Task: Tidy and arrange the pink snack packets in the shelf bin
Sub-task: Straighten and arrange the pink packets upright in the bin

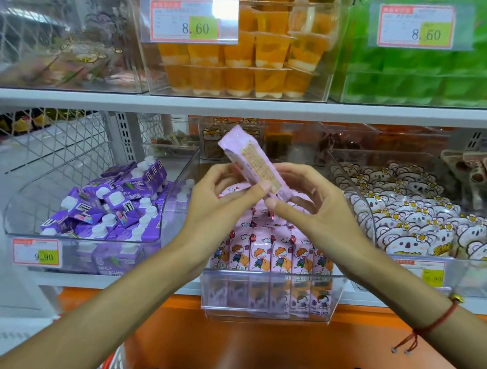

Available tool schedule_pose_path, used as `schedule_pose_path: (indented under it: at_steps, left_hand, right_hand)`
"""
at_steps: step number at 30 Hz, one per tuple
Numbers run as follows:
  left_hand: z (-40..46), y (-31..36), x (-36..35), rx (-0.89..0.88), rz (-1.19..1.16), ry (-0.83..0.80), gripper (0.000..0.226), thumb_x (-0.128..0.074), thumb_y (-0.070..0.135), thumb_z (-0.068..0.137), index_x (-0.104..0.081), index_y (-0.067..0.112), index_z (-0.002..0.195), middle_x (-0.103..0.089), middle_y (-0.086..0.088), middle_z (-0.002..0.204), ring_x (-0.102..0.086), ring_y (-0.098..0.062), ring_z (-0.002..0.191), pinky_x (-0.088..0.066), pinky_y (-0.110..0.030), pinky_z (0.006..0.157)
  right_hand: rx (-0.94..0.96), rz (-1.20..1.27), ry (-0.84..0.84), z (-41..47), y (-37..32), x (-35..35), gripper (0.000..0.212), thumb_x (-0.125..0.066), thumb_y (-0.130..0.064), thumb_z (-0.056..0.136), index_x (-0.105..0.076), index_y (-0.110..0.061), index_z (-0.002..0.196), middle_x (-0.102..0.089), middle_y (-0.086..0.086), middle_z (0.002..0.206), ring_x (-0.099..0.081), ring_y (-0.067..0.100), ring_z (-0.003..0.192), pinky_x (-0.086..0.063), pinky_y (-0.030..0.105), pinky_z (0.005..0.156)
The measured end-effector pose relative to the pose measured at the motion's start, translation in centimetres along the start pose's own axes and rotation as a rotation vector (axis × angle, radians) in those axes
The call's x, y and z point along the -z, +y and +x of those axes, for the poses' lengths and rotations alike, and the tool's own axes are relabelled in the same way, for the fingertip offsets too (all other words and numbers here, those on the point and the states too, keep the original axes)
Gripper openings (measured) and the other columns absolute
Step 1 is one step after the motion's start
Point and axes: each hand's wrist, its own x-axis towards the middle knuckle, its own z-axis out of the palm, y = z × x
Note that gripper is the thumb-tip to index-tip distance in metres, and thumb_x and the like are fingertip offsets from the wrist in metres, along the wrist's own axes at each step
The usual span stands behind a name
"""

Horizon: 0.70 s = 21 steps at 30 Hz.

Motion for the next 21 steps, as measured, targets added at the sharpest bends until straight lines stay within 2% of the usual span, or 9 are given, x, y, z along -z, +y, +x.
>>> schedule_pose_path:
  at_steps: [3,6,8,10,12,14,15,18,21]
  left_hand:
    - [0.0,-0.1,0.0,0.038,-0.004,0.018,0.054,-0.076,0.025,0.076,-0.051,0.018,0.124,-0.066,0.003,0.119,-0.067,-0.004,0.102,-0.055,-0.025,0.087]
    - [0.5,0.2,0.5,-0.051,0.026,0.012,0.072,-0.078,0.015,0.075,-0.039,0.028,0.135,-0.054,0.013,0.132,-0.059,0.002,0.113,-0.051,-0.017,0.088]
    - [0.7,0.6,0.8,-0.093,0.091,-0.058,0.073,-0.076,0.006,0.077,-0.039,0.033,0.134,-0.052,0.018,0.133,-0.058,0.003,0.114,-0.051,-0.014,0.086]
    - [0.8,0.9,0.9,-0.104,0.096,-0.074,0.070,-0.075,0.004,0.078,-0.042,0.029,0.134,-0.056,0.014,0.129,-0.063,-0.002,0.110,-0.052,-0.015,0.082]
    - [0.9,1.0,1.1,-0.087,0.063,-0.050,0.067,-0.075,0.010,0.078,-0.043,0.025,0.135,-0.058,0.006,0.130,-0.065,-0.009,0.108,-0.054,-0.022,0.084]
    - [0.9,1.0,1.2,-0.049,0.052,-0.056,0.067,-0.073,0.015,0.081,-0.041,0.029,0.138,-0.055,0.002,0.135,-0.065,-0.010,0.108,-0.055,-0.030,0.089]
    - [1.0,1.0,1.2,-0.038,0.060,-0.063,0.066,-0.072,0.017,0.082,-0.041,0.031,0.138,-0.055,0.001,0.134,-0.065,-0.009,0.106,-0.055,-0.030,0.087]
    - [1.2,1.0,1.1,-0.102,0.071,-0.032,0.050,-0.073,0.015,0.082,-0.054,0.023,0.127,-0.065,0.001,0.117,-0.069,-0.006,0.092,-0.054,-0.020,0.073]
    - [1.6,0.9,1.6,-0.232,0.139,0.129,0.035,-0.075,0.014,0.080,-0.057,0.021,0.110,-0.069,0.016,0.097,-0.069,-0.001,0.086,-0.053,-0.015,0.075]
  right_hand:
    - [0.001,-0.011,0.034,0.1,0.1,0.0,0.030,-0.066,-0.016,0.089,-0.062,-0.023,0.117,-0.067,-0.011,0.114,-0.060,0.002,0.108,-0.050,0.019,0.089]
    - [-0.073,0.061,0.049,0.3,0.4,0.1,0.025,-0.055,-0.022,0.094,-0.061,-0.025,0.118,-0.069,-0.011,0.108,-0.062,-0.004,0.097,-0.047,0.010,0.077]
    - [-0.127,0.086,0.060,0.5,0.8,0.5,0.025,-0.049,-0.025,0.097,-0.062,-0.030,0.118,-0.068,-0.015,0.108,-0.062,-0.003,0.098,-0.047,0.012,0.078]
    - [-0.182,0.115,0.031,0.8,1.0,0.9,0.027,-0.045,-0.026,0.099,-0.063,-0.029,0.119,-0.068,-0.018,0.106,-0.063,-0.003,0.094,-0.047,0.014,0.074]
    - [-0.231,0.185,-0.004,1.0,1.1,1.0,0.028,-0.042,-0.023,0.100,-0.066,-0.023,0.116,-0.070,-0.019,0.092,-0.061,-0.009,0.076,-0.044,0.011,0.062]
    - [-0.272,0.258,-0.033,1.0,1.2,0.9,0.029,-0.040,-0.020,0.101,-0.067,-0.019,0.112,-0.071,-0.016,0.083,-0.059,-0.007,0.066,-0.044,0.010,0.056]
    - [-0.292,0.282,-0.044,1.1,1.2,0.8,0.029,-0.040,-0.020,0.101,-0.067,-0.019,0.112,-0.071,-0.014,0.081,-0.058,-0.005,0.065,-0.044,0.010,0.054]
    - [-0.317,0.234,-0.042,1.4,1.0,0.8,0.030,-0.041,-0.026,0.101,-0.068,-0.020,0.111,-0.070,-0.010,0.087,-0.057,0.001,0.069,-0.043,0.011,0.056]
    - [-0.236,-0.035,0.048,2.1,1.4,1.0,0.028,-0.042,-0.032,0.100,-0.063,-0.028,0.119,-0.067,-0.009,0.105,-0.059,0.002,0.090,-0.045,0.016,0.072]
